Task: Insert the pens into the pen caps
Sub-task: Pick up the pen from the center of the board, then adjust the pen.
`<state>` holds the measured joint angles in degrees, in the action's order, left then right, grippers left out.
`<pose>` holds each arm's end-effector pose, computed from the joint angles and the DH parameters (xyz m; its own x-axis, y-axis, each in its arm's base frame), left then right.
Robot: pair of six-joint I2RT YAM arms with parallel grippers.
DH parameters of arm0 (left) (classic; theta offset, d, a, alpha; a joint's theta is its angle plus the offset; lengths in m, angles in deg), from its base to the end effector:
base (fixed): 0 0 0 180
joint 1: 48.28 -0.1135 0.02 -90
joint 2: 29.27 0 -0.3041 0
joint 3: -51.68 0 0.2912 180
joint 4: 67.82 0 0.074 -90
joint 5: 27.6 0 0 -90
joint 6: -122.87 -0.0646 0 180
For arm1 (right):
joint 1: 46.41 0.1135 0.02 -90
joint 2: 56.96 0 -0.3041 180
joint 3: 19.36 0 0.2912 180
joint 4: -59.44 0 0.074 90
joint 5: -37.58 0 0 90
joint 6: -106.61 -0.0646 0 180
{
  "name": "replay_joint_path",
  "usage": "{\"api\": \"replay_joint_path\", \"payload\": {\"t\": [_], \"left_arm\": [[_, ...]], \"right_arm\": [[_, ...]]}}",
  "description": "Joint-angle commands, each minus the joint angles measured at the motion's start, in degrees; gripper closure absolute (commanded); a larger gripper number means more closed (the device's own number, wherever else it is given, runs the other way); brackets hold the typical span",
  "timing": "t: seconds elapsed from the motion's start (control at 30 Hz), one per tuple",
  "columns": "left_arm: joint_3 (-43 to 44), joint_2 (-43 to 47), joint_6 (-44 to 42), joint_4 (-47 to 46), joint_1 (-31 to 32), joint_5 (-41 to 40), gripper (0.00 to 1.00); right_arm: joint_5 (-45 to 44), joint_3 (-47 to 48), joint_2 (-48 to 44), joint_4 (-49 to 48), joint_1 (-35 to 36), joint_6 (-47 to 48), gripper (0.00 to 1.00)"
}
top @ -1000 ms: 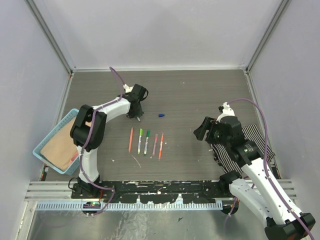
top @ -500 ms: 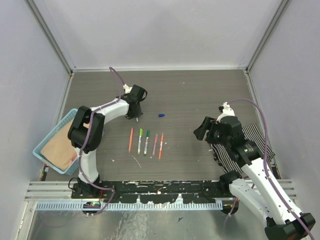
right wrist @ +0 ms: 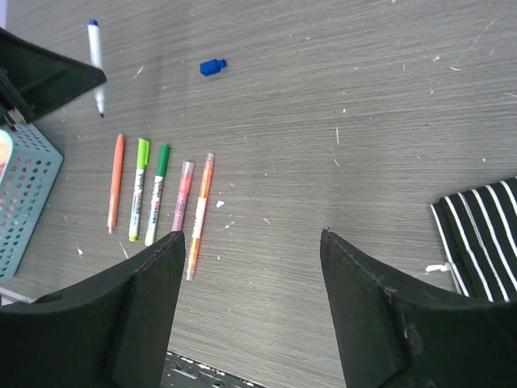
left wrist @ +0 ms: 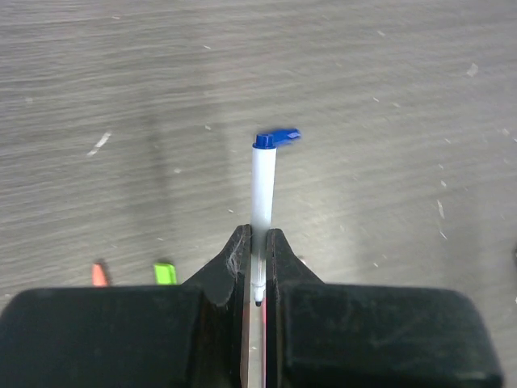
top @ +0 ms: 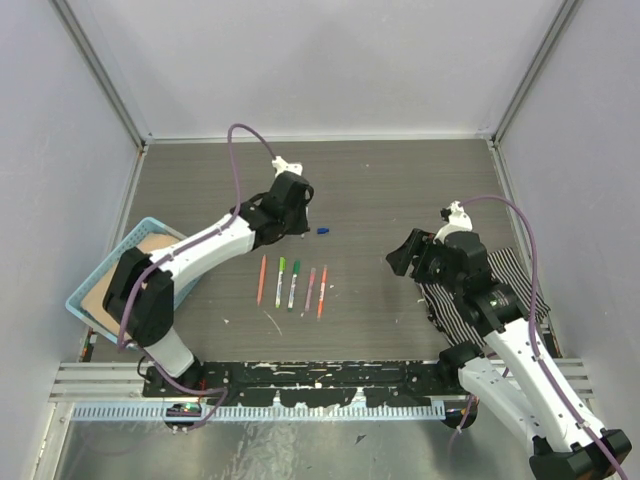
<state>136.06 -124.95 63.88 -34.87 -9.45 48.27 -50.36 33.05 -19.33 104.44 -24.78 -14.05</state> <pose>0.3476 -0.2595 0.2637 -0.7090 -0.0707 -0.7017 0.1243 0.9668 -0.2230 0.1669 0.0687 0.3037 -0.6050 0.3083 -0.7341 -0.1031 0.8839 0.4562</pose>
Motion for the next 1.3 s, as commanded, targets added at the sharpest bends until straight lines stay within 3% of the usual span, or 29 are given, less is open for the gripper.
{"api": "replay_joint_path", "payload": {"t": [0.0,0.6,1.03,1.27], "left_arm": [[-2.64,3.59,-1.62,-2.75,4.12,1.5,1.0],[-14.73,12.51,-2.84,-18.53,17.17,14.7,1.0],[-14.98,12.1,-3.58,-21.15,21.15,15.35,1.0],[-14.68,12.1,-4.19,-21.23,21.56,15.11,1.0]], "right_arm": [[1.56,0.45,-0.57,-5.94,-0.11,-1.47,0.27],[12.32,-7.83,1.51,-24.15,-0.12,-14.4,0.3],[16.18,-11.49,8.7,-33.27,-0.15,-23.26,0.42],[16.77,-11.99,9.12,-33.36,-0.15,-23.11,0.55]]}}
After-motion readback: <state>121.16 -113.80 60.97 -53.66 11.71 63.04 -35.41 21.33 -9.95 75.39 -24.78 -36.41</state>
